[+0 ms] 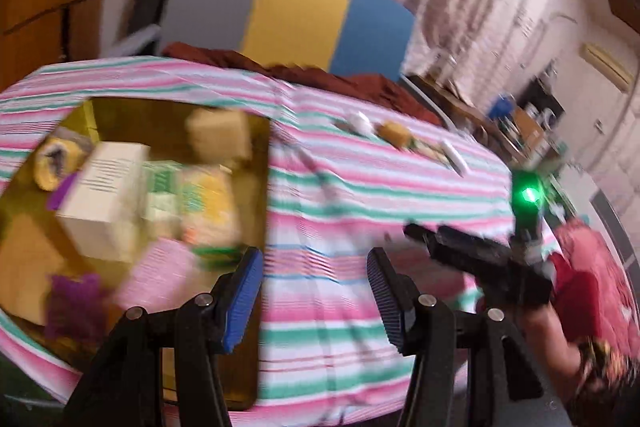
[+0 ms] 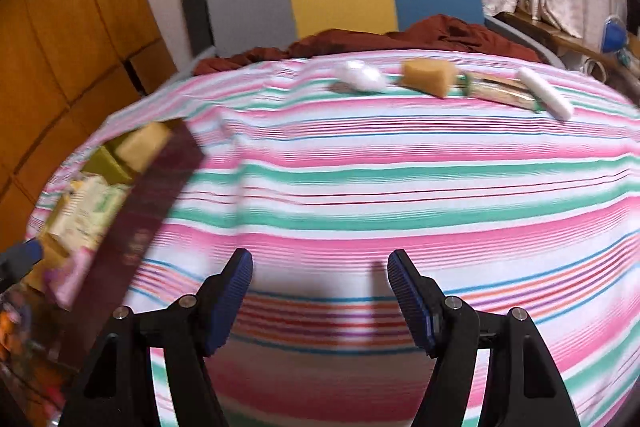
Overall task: Organize objects
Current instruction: 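Move both grippers back to the remaining items on the sheet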
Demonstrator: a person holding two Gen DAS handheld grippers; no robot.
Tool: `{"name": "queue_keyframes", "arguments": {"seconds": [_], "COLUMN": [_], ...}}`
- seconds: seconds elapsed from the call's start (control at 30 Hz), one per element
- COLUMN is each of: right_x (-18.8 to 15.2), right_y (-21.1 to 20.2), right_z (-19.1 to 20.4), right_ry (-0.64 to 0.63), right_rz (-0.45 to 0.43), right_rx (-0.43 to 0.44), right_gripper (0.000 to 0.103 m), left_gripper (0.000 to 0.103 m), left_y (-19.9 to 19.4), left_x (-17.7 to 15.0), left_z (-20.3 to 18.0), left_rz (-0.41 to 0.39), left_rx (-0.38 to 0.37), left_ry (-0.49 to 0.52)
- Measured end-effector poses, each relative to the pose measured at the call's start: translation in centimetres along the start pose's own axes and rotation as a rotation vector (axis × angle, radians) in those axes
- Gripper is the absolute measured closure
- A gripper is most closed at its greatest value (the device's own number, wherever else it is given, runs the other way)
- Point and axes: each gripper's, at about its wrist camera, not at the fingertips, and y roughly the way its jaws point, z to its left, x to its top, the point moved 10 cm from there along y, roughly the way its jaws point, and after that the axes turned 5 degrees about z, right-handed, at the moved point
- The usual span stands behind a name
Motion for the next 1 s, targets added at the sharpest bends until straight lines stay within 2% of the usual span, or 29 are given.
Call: {"name": "queue_keyframes", "arguments": {"seconds": [0.2, 0.37, 0.53, 0.77, 0.9, 1.0], "right_x": [2.0, 6.2, 11.3, 18.0, 19.3, 19.7], "right_y": [0.7, 1.9, 4.2, 8.9, 11.3, 12.1], "right_z": [-6.9, -10.6, -13.4, -17.0, -18.7, -19.5], "right_ry": [0.028, -0.053, -0.178, -0.272, -0.262, -0.254], "right_rz": [0.007, 0.004, 0.026, 0.109, 0.197, 0.221], "right_rx": [-0.057, -0.057, -0.109, -0.156, -0.157, -0.122], "right_gripper": [0.031, 0.023, 0.022, 0.021, 0.02, 0.011], "left_gripper": [0.048, 0.048, 0.048, 0.048, 0.048, 0.048], "left_y": [2.7, 4.5, 5.7, 6.8, 6.9, 7.2], "left_x": [-1.4, -2.5, -3.2, -3.2, -3.0, -3.0], "left_z": [-4.6, -6.8, -7.2, -7.1, -7.0, -7.0], "left_rz": [0.068, 0.119, 0.155, 0.201, 0.207, 0.212], "left_rx": [-0.026, -0.049, -0.05, -0.04, -0.045, -0.051], "left_ry": [0.088, 0.12, 0.129, 0.119, 0.108, 0.099]}}
